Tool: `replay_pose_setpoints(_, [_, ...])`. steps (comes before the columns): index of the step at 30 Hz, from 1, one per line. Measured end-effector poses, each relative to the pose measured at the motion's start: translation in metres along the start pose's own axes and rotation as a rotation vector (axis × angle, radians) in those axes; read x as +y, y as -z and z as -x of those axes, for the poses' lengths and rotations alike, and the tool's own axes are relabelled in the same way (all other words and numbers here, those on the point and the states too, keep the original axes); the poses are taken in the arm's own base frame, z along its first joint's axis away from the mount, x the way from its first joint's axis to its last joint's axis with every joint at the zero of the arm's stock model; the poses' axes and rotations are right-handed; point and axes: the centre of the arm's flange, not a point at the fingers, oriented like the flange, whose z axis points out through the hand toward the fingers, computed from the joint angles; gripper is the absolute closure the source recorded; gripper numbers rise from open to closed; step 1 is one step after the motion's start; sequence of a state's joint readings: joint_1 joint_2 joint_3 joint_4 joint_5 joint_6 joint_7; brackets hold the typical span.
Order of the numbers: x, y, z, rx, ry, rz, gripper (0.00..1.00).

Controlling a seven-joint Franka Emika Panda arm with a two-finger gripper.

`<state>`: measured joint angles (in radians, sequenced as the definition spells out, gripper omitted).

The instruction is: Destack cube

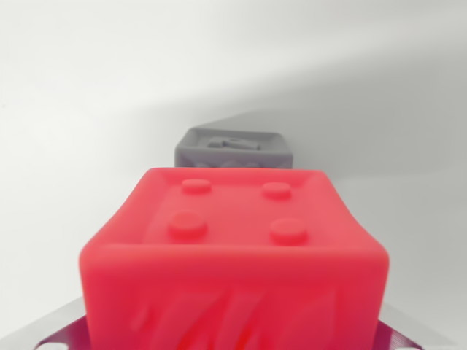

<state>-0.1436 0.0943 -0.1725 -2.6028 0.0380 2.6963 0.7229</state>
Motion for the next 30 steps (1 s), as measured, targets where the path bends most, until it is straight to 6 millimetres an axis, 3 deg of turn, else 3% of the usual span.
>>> replay_pose_setpoints(26, [0.0,0.075,0.001,0.0,-0.001,-0.005,1.0])
replay_pose_setpoints(30, [-0.001,0.077,0.001,0.001,0.021,-0.006,1.0])
